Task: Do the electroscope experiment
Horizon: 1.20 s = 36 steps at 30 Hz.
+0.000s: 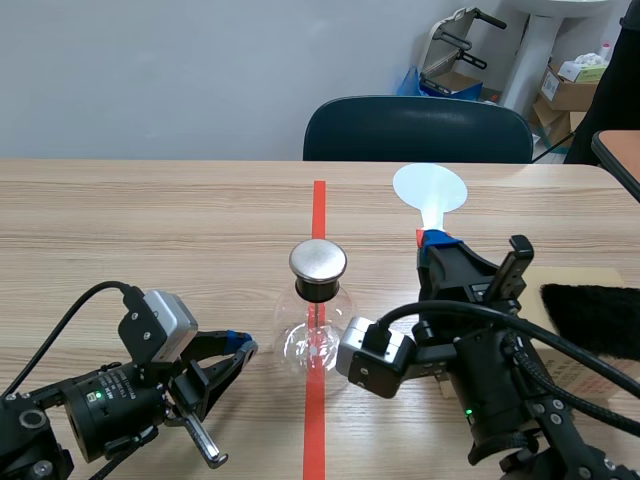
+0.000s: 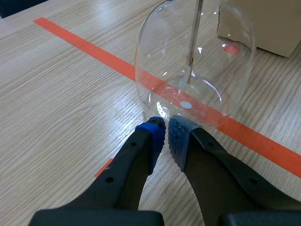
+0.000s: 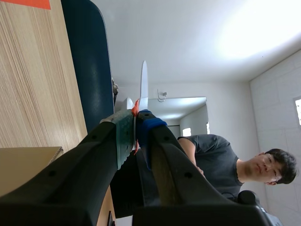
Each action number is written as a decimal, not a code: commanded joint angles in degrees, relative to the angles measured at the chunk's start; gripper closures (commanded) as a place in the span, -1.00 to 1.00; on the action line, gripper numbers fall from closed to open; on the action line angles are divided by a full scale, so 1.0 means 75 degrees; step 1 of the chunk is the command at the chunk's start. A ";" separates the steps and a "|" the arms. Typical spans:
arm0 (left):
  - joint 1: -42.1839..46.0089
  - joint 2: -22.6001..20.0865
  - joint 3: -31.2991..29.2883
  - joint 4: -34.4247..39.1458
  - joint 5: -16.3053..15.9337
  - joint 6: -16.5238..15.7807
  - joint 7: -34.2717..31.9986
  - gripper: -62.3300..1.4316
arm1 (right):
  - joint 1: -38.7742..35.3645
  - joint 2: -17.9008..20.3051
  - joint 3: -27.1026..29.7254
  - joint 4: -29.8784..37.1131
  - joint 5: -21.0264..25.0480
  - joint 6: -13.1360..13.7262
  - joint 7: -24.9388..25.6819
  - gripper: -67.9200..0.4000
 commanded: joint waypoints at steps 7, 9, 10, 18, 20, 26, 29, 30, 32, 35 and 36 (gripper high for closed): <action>-0.0038 0.0017 -0.0020 0.0122 -0.0050 -0.0012 -0.0105 0.74 | -0.0102 -0.0003 -0.0041 0.0192 -0.0038 -0.0061 0.0195 0.93; -0.0038 0.0017 -0.0020 0.0122 -0.0050 -0.0009 -0.0105 0.74 | -0.0125 -0.0003 -0.0041 0.0192 -0.0038 -0.0152 0.0198 0.93; -0.0038 0.0017 -0.0020 0.0122 -0.0050 -0.0009 -0.0102 0.74 | -0.0149 -0.0003 -0.0041 0.0192 -0.0038 -0.0213 0.0201 0.93; -0.0038 0.0015 -0.0020 0.0122 -0.0050 -0.0012 -0.0102 0.74 | -0.0251 -0.0003 -0.0032 0.0192 -0.0122 -0.0294 0.0201 0.93; -0.0038 0.0015 -0.0020 0.0122 -0.0050 -0.0012 -0.0102 0.74 | -0.0251 -0.0003 -0.0032 0.0192 -0.0122 -0.0297 0.0201 0.93; -0.0038 0.0015 -0.0020 0.0122 -0.0050 -0.0012 -0.0102 0.74 | -0.0251 -0.0003 -0.0032 0.0192 -0.0122 -0.0297 0.0198 0.93; -0.0038 0.0015 -0.0020 0.0122 -0.0050 -0.0012 -0.0102 0.74 | -0.0248 -0.0003 -0.0032 0.0192 -0.0122 -0.0297 0.0195 0.93; -0.0038 0.0015 -0.0020 0.0122 -0.0050 -0.0012 -0.0102 0.74 | -0.0248 -0.0003 -0.0032 0.0192 -0.0122 -0.0297 0.0195 0.93; -0.0038 0.0015 -0.0020 0.0122 -0.0050 -0.0012 -0.0102 0.74 | -0.0248 -0.0003 -0.0032 0.0192 -0.0122 -0.0297 0.0195 0.93; -0.0038 0.0015 -0.0020 0.0122 -0.0050 -0.0012 -0.0102 0.74 | -0.0248 -0.0003 -0.0032 0.0192 -0.0122 -0.0297 0.0169 0.93; -0.0038 0.0015 -0.0020 0.0122 -0.0050 -0.0012 -0.0102 0.74 | -0.0248 -0.0003 -0.0032 0.0192 -0.0122 -0.0297 0.0169 0.93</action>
